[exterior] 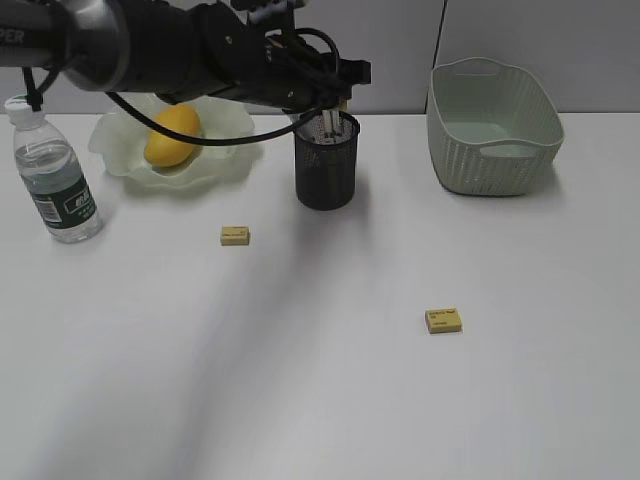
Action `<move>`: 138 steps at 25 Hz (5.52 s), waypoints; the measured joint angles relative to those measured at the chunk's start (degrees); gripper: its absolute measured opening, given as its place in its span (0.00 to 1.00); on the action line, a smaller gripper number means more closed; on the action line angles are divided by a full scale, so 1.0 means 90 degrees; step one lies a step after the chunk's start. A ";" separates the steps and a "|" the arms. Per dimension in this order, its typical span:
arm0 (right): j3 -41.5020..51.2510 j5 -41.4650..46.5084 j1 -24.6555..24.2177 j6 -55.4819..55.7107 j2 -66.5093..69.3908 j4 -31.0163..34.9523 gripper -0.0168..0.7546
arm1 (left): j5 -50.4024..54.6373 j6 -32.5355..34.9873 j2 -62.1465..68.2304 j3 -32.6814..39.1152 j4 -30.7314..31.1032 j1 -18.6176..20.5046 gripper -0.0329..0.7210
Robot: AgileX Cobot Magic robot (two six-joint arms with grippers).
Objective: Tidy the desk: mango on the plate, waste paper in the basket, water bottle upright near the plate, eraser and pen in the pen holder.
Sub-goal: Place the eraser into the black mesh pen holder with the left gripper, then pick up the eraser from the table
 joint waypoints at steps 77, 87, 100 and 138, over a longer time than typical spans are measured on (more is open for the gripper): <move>0.0000 -0.0207 0.0000 0.0011 0.0000 0.0000 0.64 | 0.6461 -0.0191 -0.7044 0.5083 0.2897 0.0109 0.61; 0.0000 -0.0228 0.0000 0.0011 0.0000 -0.0030 0.64 | 0.6326 -0.0292 -1.0224 0.6403 0.2903 0.0109 0.61; -0.0007 -0.0209 0.0000 0.0011 0.0984 -0.0070 0.64 | 0.6671 -0.0430 -1.1769 0.6894 0.2908 0.0109 0.61; -0.3004 -0.2913 0.0000 0.1095 0.9666 0.0625 0.80 | 0.6283 -0.0430 -1.1774 0.7114 0.2933 0.0109 0.61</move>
